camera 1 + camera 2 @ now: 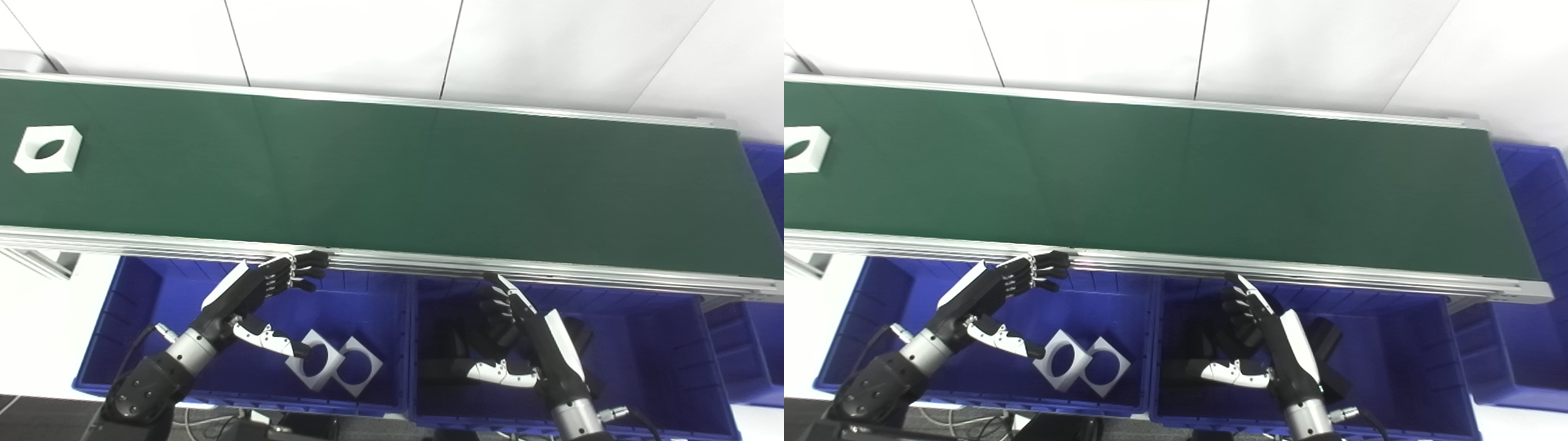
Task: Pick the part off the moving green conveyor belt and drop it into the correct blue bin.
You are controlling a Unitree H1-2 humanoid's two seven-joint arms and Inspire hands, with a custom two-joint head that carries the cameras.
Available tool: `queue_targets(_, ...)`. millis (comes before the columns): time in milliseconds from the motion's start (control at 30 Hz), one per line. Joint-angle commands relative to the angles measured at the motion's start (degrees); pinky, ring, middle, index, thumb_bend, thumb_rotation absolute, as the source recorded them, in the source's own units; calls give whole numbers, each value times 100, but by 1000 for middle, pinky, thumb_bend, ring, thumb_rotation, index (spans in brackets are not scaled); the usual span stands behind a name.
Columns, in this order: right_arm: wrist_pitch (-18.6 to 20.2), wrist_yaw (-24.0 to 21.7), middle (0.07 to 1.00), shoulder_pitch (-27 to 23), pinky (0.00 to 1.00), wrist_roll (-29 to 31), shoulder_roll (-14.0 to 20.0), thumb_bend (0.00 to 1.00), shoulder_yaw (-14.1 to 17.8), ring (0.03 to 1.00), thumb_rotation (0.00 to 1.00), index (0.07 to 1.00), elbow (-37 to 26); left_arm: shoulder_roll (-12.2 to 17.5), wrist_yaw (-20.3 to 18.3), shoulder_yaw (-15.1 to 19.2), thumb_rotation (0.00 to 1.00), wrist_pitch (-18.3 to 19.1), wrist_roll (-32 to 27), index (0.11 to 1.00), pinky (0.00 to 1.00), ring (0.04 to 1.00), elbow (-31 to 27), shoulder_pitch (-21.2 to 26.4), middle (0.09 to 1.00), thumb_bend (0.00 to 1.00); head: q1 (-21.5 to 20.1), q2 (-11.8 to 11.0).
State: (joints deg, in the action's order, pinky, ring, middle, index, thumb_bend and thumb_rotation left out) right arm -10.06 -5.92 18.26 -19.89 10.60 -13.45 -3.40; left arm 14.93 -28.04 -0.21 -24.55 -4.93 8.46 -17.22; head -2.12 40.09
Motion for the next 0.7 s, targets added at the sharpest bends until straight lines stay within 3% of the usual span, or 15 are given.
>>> queue_targets(0, -434, 99, 823, 3, 680, 46, 59, 882, 14, 753, 282, 890, -37, 11, -40, 132, 155, -237, -29, 827, 691, 791, -329, -5, 828, 951, 199, -115)
queue_targets(267, -588, 266, 810, 39, 669, -110, 99, 880, 25, 752, 224, 875, 37, -96, 148, 205, 192, -234, 98, 795, 683, 773, -1179, 148, 814, 995, 687, -456)
queue_targets(467, -749, 347, 812, 9, 675, -31, 114, 881, 27, 757, 181, 876, 242, -114, 409, 219, 201, -236, 265, 791, 675, 769, -1550, 219, 808, 1000, 815, -657)
queue_targets(667, -1078, 462, 802, -79, 655, -31, 134, 882, 47, 742, 200, 867, 577, 37, 337, 127, 142, -235, -56, 813, 723, 808, -1791, 286, 832, 1000, 967, -811)
